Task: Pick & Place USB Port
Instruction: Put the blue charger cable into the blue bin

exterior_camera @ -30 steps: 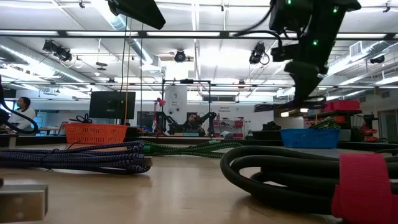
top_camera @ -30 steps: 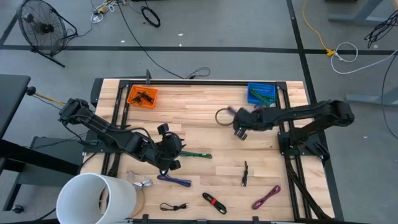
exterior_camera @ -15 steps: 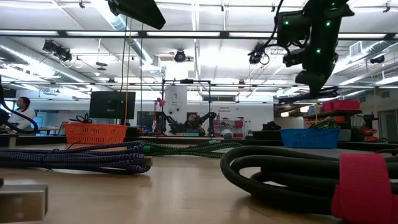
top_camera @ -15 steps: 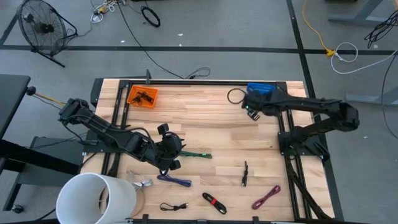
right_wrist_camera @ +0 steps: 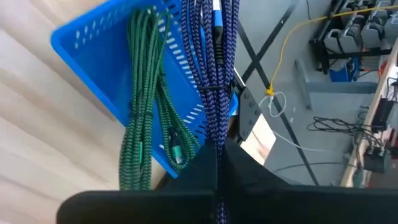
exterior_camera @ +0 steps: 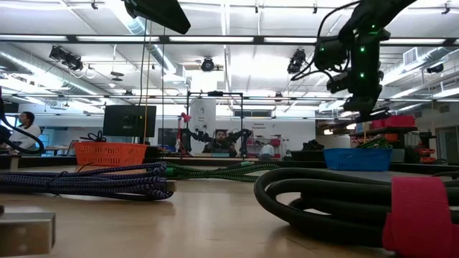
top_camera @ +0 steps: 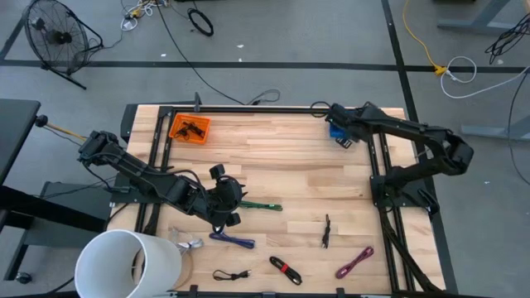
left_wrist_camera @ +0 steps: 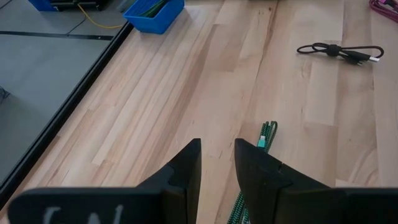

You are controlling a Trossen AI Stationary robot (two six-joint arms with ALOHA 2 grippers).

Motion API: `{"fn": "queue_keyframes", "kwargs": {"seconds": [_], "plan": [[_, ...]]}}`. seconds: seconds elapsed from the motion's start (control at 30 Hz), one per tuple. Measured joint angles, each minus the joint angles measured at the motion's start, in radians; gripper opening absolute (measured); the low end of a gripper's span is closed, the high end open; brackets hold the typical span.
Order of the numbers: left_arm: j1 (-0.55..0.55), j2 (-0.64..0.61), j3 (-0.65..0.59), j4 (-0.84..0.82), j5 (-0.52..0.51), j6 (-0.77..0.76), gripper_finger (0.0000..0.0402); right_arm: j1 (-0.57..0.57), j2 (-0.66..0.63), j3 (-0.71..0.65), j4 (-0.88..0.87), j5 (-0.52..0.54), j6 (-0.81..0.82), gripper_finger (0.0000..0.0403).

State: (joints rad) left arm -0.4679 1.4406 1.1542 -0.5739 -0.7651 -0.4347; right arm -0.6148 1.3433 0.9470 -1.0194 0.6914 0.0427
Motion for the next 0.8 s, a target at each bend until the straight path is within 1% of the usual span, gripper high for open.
{"fn": "queue_keyframes", "kwargs": {"seconds": [0.23, 0.43, 0.6, 0.8], "plan": [[0.0, 0.0, 0.0, 0.0, 0.0, 0.0, 0.0101, -0.056, 0.039, -0.016, 0.052, 0.008, -0.113, 0.0], [0.0, 0.0, 0.0, 0.0, 0.0, 0.0, 0.0101, -0.09, 0.04, -0.113, 0.158, -0.036, -0.205, 0.0], [0.0, 0.0, 0.0, 0.001, -0.001, 0.0, 0.0101, -0.11, 0.04, -0.169, 0.169, 0.031, -0.244, 0.0], [0.005, 0.0, 0.0, 0.001, -0.001, 0.0, 0.0101, -0.117, 0.039, -0.172, 0.252, -0.02, -0.281, 0.0]]}}
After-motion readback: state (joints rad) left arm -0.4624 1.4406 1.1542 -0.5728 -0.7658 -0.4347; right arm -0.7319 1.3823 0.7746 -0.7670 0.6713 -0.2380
